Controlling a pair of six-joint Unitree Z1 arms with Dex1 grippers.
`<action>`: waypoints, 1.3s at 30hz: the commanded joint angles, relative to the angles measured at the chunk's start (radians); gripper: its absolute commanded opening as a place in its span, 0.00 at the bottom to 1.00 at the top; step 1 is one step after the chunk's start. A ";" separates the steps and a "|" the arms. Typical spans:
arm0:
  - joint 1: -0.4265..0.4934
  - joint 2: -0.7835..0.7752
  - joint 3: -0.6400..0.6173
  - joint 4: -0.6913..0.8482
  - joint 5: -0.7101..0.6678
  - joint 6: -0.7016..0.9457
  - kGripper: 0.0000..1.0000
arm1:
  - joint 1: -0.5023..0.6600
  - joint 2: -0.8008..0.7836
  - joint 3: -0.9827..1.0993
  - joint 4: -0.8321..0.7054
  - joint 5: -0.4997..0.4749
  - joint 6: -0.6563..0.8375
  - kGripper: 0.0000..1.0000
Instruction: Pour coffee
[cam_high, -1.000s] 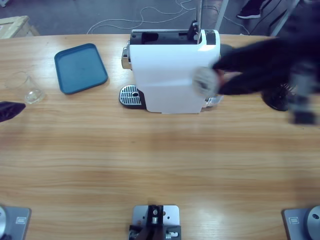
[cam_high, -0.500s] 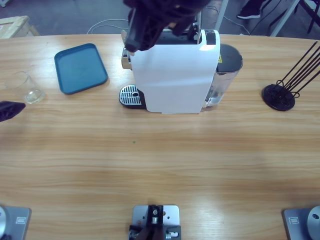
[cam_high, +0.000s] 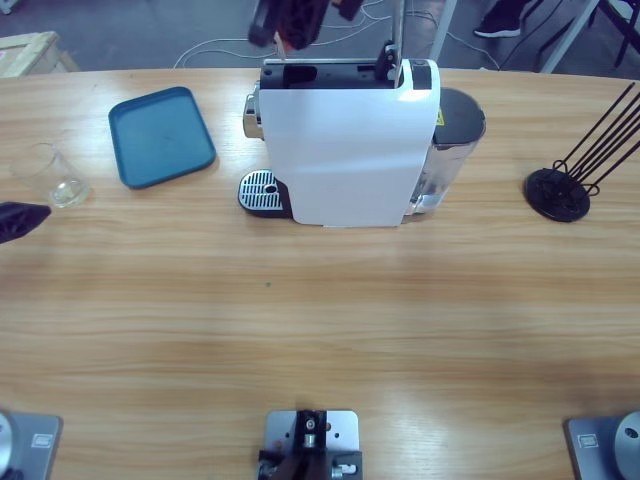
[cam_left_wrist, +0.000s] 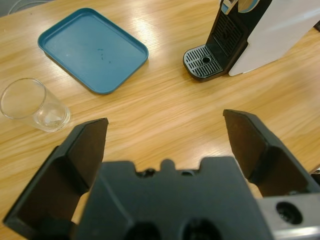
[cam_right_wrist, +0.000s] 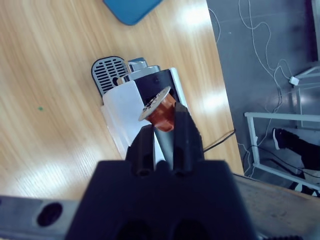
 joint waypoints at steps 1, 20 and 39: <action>-0.006 -0.018 0.031 -0.009 -0.003 0.003 0.99 | -0.012 0.092 -0.022 0.034 -0.019 0.056 0.00; -0.006 -0.019 0.032 -0.009 -0.003 0.003 0.99 | -0.032 0.190 -0.194 0.139 -0.074 0.128 0.00; -0.006 -0.024 0.032 -0.009 -0.003 0.003 0.99 | -0.032 0.300 -0.368 0.262 -0.062 0.181 0.00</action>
